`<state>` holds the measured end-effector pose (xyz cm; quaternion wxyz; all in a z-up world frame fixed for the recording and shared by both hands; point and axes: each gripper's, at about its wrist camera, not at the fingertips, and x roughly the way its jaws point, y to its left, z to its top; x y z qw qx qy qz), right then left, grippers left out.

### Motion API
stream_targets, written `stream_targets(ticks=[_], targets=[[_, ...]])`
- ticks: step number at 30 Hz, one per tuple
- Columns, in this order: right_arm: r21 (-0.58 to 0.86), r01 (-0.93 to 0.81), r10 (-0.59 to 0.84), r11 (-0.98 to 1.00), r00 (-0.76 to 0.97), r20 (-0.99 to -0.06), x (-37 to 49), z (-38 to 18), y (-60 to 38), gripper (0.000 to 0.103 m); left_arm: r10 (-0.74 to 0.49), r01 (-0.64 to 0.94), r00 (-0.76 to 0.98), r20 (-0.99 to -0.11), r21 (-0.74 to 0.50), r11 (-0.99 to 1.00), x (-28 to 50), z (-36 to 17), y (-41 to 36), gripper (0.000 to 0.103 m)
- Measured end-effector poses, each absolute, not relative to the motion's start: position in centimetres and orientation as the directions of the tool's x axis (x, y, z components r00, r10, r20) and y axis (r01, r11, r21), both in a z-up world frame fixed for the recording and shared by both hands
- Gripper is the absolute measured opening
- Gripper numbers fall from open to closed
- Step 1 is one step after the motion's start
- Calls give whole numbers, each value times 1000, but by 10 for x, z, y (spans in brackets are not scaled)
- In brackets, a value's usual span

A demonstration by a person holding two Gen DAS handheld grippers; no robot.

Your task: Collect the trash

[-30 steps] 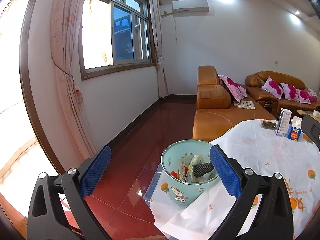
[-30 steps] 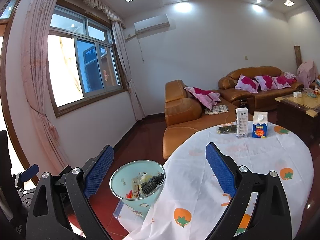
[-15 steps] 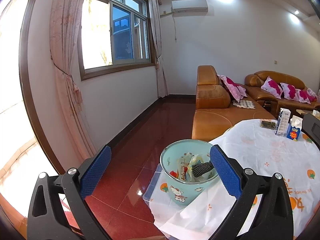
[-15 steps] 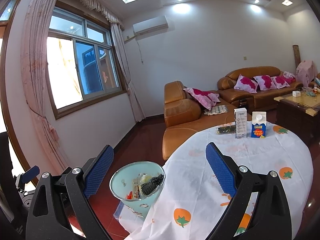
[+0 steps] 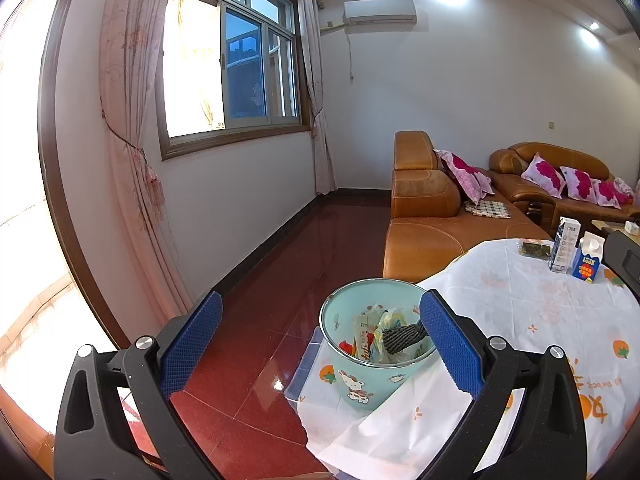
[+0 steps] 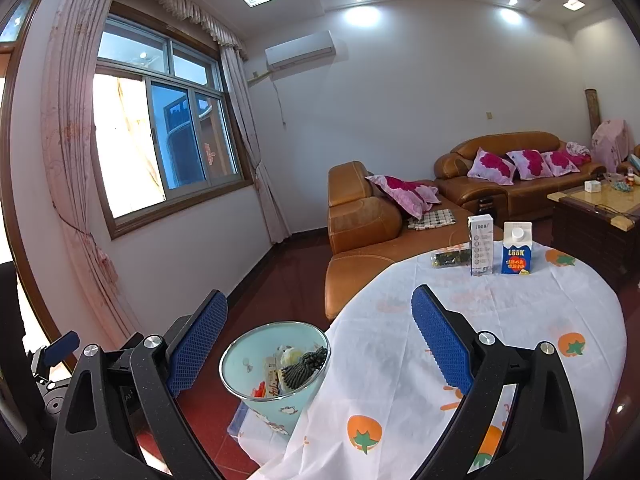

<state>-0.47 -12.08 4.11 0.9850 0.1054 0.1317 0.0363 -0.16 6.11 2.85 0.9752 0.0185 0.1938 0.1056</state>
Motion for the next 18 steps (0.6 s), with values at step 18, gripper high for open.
stream_targets(ticks=[18], targets=[[224, -37, 93, 974, 965, -245, -8, 39, -124, 92, 218, -205, 900, -377, 75, 976, -2, 28, 61, 97]])
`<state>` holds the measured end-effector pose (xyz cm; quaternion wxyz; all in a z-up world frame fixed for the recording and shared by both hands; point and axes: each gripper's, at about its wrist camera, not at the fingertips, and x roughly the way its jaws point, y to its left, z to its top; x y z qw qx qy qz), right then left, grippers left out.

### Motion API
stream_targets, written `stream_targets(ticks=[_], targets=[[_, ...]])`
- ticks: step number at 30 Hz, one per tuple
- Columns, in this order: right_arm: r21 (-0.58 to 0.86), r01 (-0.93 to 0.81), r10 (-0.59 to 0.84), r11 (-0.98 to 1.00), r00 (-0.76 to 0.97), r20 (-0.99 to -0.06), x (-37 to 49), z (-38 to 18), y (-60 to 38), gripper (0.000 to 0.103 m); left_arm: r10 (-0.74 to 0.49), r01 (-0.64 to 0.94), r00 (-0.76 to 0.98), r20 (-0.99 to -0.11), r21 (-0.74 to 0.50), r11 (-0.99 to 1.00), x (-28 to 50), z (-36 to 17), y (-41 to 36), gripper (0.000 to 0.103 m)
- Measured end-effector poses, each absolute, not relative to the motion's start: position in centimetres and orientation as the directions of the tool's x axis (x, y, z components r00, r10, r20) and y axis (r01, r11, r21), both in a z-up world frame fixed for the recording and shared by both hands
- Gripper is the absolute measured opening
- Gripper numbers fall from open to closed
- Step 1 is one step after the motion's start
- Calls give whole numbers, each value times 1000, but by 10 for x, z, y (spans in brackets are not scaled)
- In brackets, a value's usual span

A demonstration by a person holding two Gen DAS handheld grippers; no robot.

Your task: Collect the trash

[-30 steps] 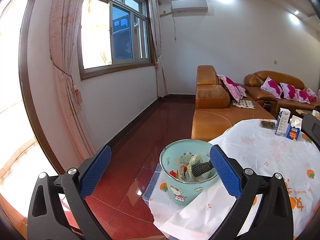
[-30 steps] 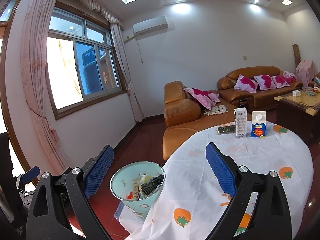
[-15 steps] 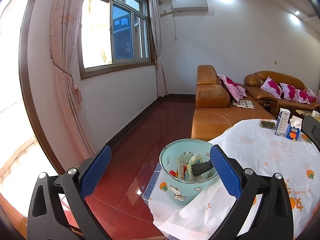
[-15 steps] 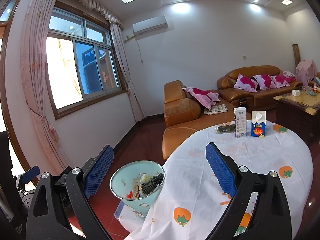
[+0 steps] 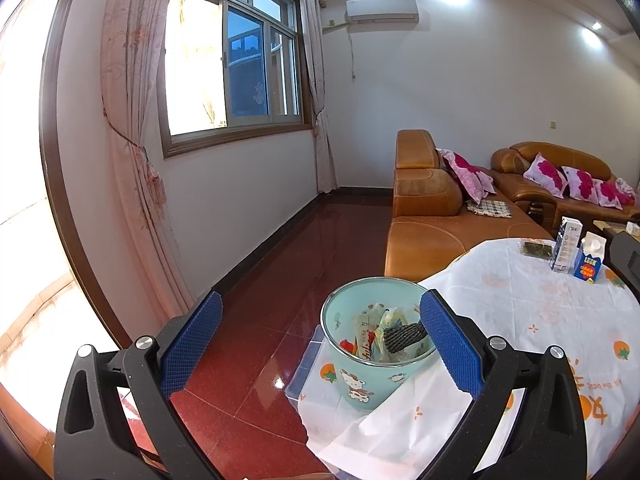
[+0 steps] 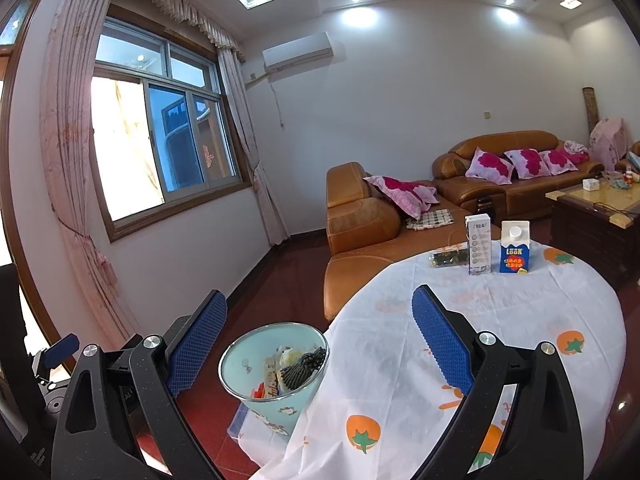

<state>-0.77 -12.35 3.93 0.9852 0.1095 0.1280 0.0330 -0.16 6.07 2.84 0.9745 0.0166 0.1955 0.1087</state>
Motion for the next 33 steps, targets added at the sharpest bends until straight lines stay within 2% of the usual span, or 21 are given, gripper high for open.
stream_targets(ticks=[16, 21, 27, 33], targets=[[229, -34, 91, 973, 965, -244, -9, 40, -125, 93, 219, -209, 899, -381, 66, 976, -5, 28, 61, 97], [230, -34, 91, 973, 965, -245, -9, 40, -125, 93, 258, -249, 885, -387, 75, 966, -1, 27, 61, 97], [233, -29, 89, 972, 964, -251, -8, 39, -126, 93, 177, -189, 890, -421, 13, 982, -1, 24, 63, 97], [235, -22, 84, 972, 963, -258, -7, 37, -127, 93, 202, -208, 884, -421, 33, 978, 0, 22, 61, 97]])
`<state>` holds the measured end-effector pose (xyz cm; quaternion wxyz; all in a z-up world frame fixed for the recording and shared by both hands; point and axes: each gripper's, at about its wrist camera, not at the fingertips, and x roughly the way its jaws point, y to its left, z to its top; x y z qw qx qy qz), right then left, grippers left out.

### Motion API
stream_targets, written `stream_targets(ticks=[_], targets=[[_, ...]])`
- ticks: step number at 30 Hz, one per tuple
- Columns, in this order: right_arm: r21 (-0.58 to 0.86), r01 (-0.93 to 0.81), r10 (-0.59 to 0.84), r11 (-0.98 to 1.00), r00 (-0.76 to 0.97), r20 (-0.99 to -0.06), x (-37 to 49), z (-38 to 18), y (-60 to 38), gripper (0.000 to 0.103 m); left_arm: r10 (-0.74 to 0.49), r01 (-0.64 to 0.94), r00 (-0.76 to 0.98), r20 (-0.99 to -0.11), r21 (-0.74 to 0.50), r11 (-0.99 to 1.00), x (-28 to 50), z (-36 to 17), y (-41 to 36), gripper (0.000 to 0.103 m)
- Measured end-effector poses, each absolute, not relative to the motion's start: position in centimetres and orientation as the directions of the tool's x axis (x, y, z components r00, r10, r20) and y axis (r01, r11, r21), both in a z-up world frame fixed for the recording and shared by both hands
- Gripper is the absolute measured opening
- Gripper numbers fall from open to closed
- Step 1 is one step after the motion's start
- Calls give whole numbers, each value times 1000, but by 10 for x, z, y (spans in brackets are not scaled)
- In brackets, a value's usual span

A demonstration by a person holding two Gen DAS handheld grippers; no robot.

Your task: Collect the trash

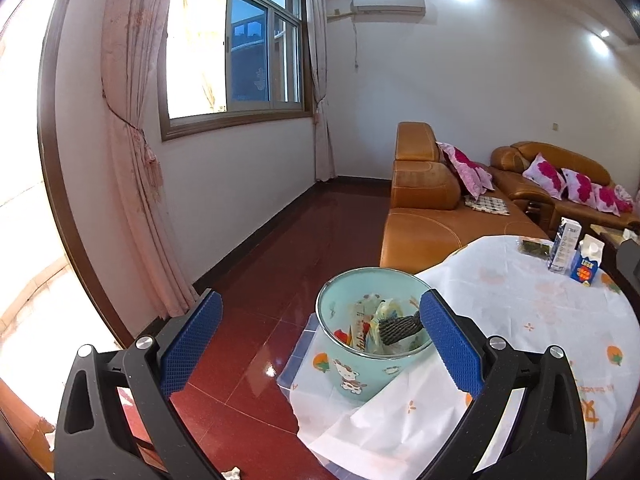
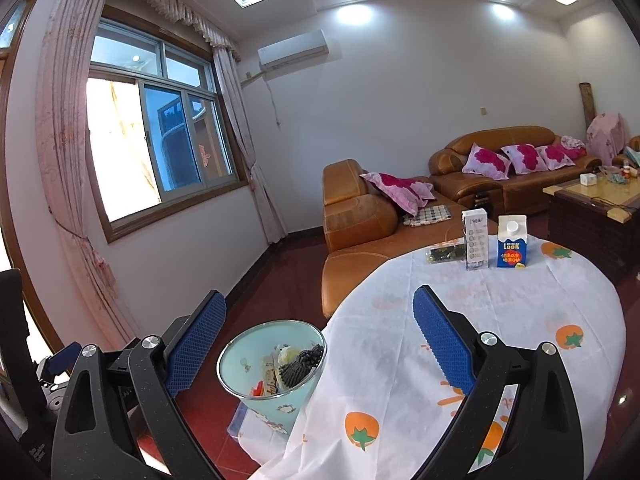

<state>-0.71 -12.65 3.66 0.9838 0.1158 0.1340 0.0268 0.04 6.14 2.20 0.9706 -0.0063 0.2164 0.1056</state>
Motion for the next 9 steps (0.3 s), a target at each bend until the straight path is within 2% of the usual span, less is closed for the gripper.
stream_targets(ticks=[9], targets=[[244, 7, 63, 970, 959, -277, -4, 32, -130, 93, 190, -189, 881, -434, 44, 981, 7, 20, 59, 97]])
